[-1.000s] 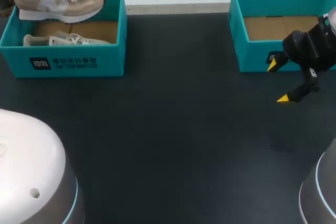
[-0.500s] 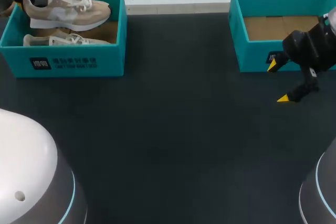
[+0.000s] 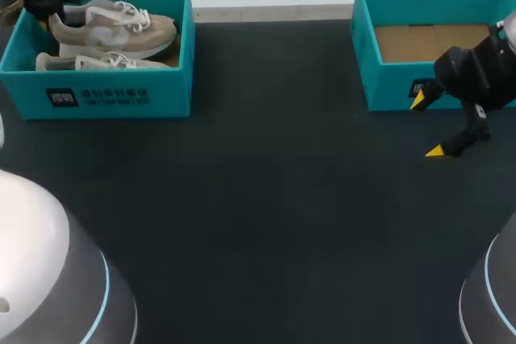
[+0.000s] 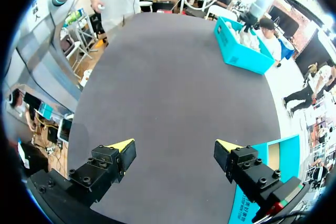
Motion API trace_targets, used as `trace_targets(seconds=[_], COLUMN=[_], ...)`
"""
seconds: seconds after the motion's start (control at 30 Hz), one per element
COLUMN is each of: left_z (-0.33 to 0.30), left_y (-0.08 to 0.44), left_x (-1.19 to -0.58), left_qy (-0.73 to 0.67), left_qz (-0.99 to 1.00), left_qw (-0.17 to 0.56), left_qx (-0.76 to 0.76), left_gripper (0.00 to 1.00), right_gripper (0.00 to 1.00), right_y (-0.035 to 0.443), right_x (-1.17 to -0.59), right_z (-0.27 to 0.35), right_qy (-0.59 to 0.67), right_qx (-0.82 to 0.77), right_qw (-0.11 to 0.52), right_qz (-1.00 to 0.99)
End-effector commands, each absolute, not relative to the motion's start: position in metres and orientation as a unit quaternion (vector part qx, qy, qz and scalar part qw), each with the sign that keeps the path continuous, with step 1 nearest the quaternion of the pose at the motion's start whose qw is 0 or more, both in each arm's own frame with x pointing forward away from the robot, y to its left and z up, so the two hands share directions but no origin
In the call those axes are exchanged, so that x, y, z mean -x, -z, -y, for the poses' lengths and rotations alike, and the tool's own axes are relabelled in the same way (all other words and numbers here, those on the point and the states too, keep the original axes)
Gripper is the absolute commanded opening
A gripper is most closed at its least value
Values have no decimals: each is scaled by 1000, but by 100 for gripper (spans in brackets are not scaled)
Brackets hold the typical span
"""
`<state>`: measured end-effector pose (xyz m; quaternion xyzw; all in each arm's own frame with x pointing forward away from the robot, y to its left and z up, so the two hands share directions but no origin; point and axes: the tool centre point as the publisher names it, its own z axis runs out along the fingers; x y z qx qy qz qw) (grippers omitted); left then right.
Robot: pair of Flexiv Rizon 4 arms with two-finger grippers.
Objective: Take the shoe out of the shoebox, open the shoe tongue, remove and reinsert the insole, then place the shoe into the shoebox
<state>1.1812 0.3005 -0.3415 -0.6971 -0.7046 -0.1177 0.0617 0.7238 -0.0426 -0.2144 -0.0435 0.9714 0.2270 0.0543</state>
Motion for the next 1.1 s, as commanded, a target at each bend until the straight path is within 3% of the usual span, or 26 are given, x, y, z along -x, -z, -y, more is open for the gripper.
trace_targets(seconds=[0.03,0.3,0.37,0.47,0.57,0.73,1.0,1.1], left_z=[-302,-301,-301,-301,-301,-295,-282,-279], left_y=[356,369,370,366,356,335,300,288], left_x=[-1198,-1201,-1201,-1199,-1194,-1184,-1163,-1151], left_qy=[109,103,99,95,90,80,62,48], left_qz=[708,700,698,698,693,682,677,684], left_qw=[65,67,68,66,61,44,12,9], left_qx=[695,704,706,707,713,726,733,728], left_gripper=[0,0,24,42,51,50,59,55], right_gripper=[100,100,100,100,100,100,100,100], right_y=[215,215,215,215,215,215,215,215], right_x=[-724,-724,-724,-724,-724,-724,-724,-724], right_z=[42,42,42,42,42,42,42,42], right_qy=[-226,-226,-226,-226,-226,-226,-226,-226], right_qx=[43,43,43,43,43,43,43,43], right_qw=[54,54,54,54,54,54,54,54], right_qz=[-972,-972,-972,-972,-972,-972,-972,-972])
